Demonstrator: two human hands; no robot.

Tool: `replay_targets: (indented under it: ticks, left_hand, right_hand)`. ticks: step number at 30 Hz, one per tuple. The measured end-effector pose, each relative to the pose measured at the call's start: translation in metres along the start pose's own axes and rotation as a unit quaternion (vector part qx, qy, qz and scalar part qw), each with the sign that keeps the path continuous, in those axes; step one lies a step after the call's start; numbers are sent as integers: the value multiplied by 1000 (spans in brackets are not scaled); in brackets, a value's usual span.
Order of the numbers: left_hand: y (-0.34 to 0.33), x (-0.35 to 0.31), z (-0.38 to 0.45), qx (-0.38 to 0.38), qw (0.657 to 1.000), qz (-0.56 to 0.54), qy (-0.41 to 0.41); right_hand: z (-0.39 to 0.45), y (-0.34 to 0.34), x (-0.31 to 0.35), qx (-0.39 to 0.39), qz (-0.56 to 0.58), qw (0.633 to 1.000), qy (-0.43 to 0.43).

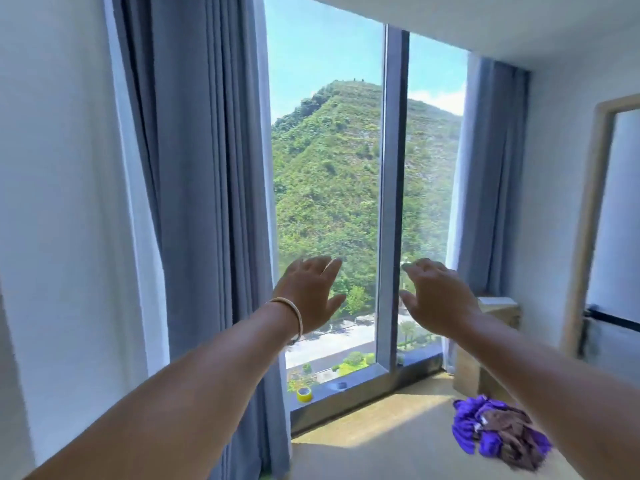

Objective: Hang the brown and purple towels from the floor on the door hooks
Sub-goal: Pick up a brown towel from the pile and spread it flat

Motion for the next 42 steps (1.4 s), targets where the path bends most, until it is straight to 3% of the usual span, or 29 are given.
replay_targets:
  ticks: [9, 16, 22, 28, 32, 42]
  left_hand:
    - [-30, -104, 43, -5, 980, -140, -145]
    - [-42, -187, 13, 27, 941, -254, -221]
    - [-45, -245, -32, 42, 919, -270, -284]
    - [-50, -292, -88, 109, 890, -331, -293]
    - [-54, -325, -112, 122, 886, -329, -304]
    - [-65, -413, -131, 160, 892, -350, -236]
  right_hand:
    - [-94, 43, -64, 24, -95, 977, -190]
    - [-184, 71, -58, 23, -116, 941, -316]
    - [-253, 87, -45, 55, -137, 907, -395]
    - [-314, 93, -28, -6, -114, 886, -449]
    - [-354, 83, -32, 11, -119, 873, -474]
    - [-434, 84, -116, -6, -88, 862, -499]
Point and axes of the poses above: each hand's wrist, its own z-axis towards the middle knuckle, its own y-axis out of the back of the hand, x = y × z, the point moved 2 cm from there along z, towards the middle knuckle, and after that the axes turned 13 degrees about y, right-handed, at the moved point
